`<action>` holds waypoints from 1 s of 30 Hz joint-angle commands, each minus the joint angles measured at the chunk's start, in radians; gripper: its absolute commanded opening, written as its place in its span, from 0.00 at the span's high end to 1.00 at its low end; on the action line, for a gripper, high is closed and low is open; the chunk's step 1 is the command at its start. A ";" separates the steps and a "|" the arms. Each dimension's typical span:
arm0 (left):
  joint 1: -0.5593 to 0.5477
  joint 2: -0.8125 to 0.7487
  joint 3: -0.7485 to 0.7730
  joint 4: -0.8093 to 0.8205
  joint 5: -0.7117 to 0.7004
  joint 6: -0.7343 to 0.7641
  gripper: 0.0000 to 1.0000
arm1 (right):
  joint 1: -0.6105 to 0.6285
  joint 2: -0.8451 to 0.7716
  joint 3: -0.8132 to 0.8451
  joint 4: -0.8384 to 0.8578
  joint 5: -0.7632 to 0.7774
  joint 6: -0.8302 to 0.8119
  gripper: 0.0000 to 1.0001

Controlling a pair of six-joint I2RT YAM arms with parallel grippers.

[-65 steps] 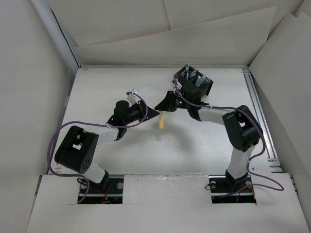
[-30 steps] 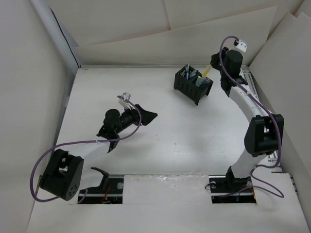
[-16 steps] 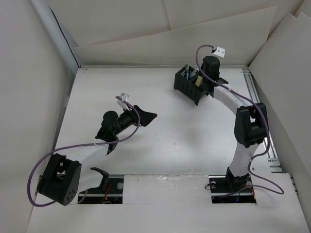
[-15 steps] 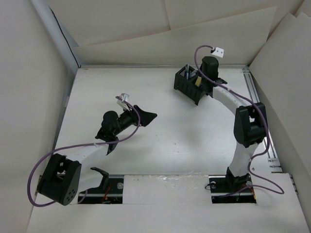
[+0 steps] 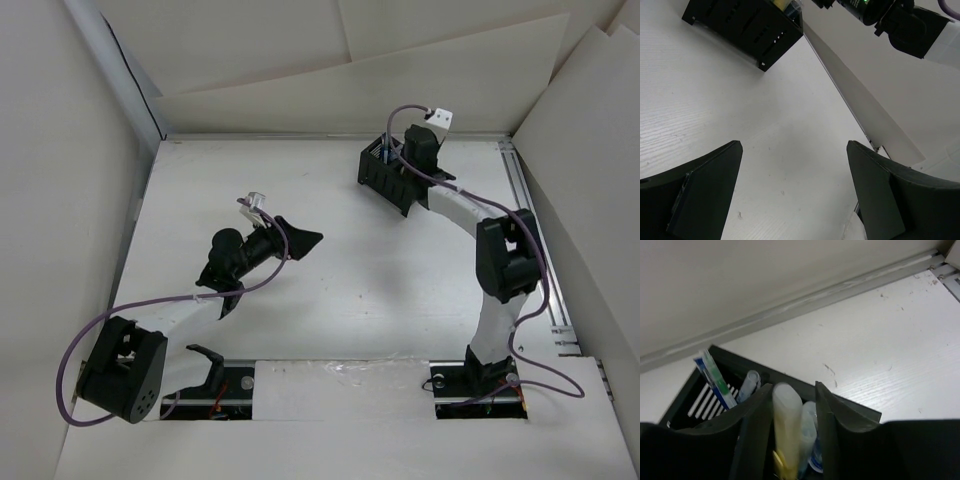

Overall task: Sort the stationery into containers
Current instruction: Place the pen in the storage box, then reset both arms

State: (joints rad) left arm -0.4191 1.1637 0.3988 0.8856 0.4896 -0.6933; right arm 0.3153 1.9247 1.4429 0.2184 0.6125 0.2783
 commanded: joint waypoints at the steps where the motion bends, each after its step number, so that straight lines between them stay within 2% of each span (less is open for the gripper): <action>1: -0.003 -0.022 -0.008 0.030 -0.014 0.008 0.17 | 0.031 -0.072 -0.035 0.041 0.024 0.016 0.53; 6: -0.003 -0.058 -0.008 -0.014 -0.068 0.026 0.16 | 0.031 -0.202 -0.087 0.041 -0.016 0.016 0.26; 14: -0.003 -0.143 -0.017 -0.073 -0.157 0.055 0.11 | 0.056 -0.438 -0.160 -0.086 -0.118 0.093 0.01; 20: -0.003 -0.196 -0.017 -0.100 -0.189 0.066 0.11 | 0.217 -0.644 -0.346 -0.160 -0.255 0.116 0.01; 22: -0.003 -0.222 -0.017 -0.100 -0.204 0.066 0.09 | 0.311 -0.688 -0.409 -0.169 -0.240 0.130 0.01; 25: -0.003 -0.281 -0.040 -0.131 -0.232 0.066 0.01 | 0.413 -0.774 -0.542 -0.180 -0.217 0.159 0.01; 30: -0.003 -0.352 -0.040 -0.180 -0.272 0.035 0.01 | 0.478 -0.874 -0.691 -0.279 -0.154 0.209 0.01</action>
State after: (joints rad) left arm -0.4191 0.8490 0.3664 0.7132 0.2497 -0.6460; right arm 0.7769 1.1145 0.7872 -0.0055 0.4110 0.4389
